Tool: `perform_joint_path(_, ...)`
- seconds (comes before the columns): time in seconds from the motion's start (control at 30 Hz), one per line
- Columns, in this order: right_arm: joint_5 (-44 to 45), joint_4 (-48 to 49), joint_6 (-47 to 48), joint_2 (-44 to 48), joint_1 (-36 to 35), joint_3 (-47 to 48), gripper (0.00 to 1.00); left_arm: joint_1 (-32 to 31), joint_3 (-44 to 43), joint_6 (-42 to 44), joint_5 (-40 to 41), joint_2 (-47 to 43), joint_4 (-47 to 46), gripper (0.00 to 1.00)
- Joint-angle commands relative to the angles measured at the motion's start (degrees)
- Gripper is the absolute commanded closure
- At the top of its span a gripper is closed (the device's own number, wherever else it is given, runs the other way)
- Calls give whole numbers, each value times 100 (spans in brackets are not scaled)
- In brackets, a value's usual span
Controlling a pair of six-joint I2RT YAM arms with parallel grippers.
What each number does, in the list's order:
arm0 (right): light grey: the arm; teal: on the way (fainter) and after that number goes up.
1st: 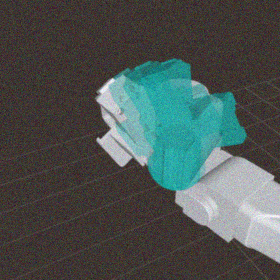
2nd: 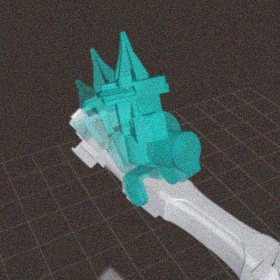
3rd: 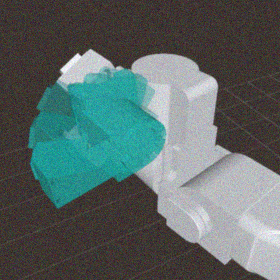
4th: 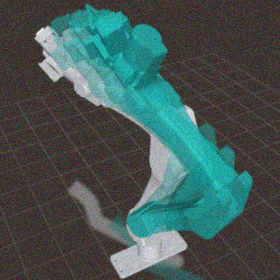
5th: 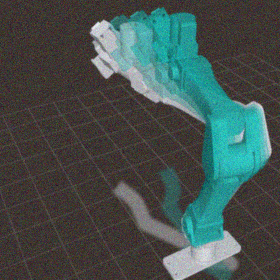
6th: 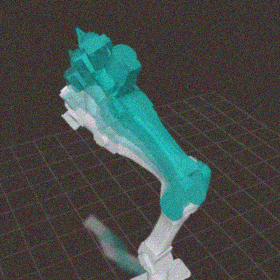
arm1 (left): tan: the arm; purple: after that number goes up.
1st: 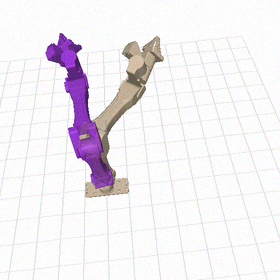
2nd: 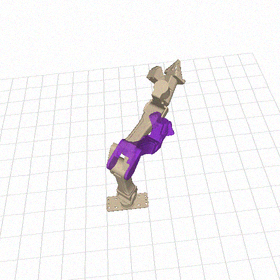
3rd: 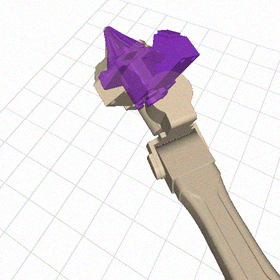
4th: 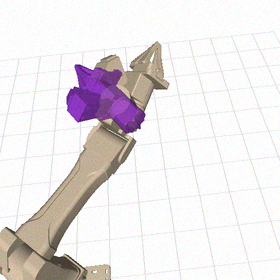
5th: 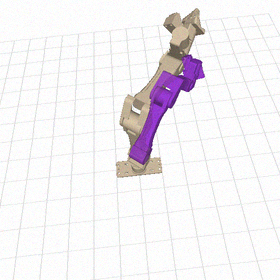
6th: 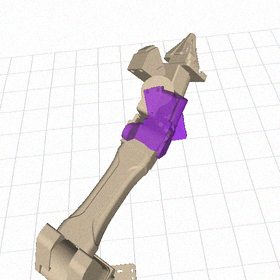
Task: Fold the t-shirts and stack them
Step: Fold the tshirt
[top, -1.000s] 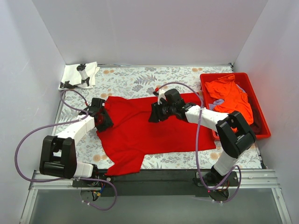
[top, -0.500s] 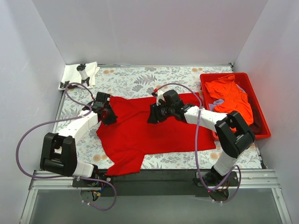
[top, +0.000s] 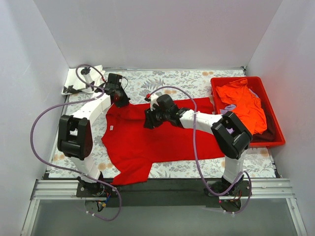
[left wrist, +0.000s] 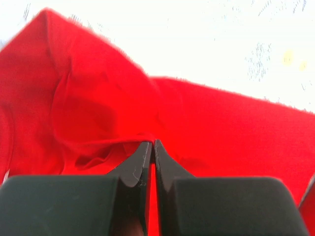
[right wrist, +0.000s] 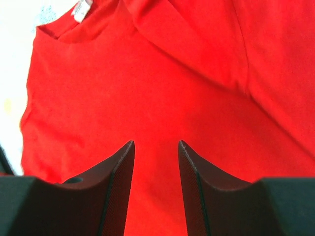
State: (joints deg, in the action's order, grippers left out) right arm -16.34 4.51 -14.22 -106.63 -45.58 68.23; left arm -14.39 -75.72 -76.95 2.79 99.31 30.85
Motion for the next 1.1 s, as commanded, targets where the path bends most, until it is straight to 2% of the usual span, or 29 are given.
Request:
perform_joint_path(0.0,394,541,305,-235,-214,445,54,-2,-653,83,240,394,61,100)
perform_joint_path(0.2,395,920,341,-824,-258,946,61,120,-1655,31,196,1072,210,100)
perform_joint_path(0.4,254,937,420,-1395,-258,1623,62,358,-2209,-84,47,1697,404,100)
perform_joint_path(1.07,377,999,446,-2871,-258,3381,54,499,-1929,-57,-612,2269,431,100)
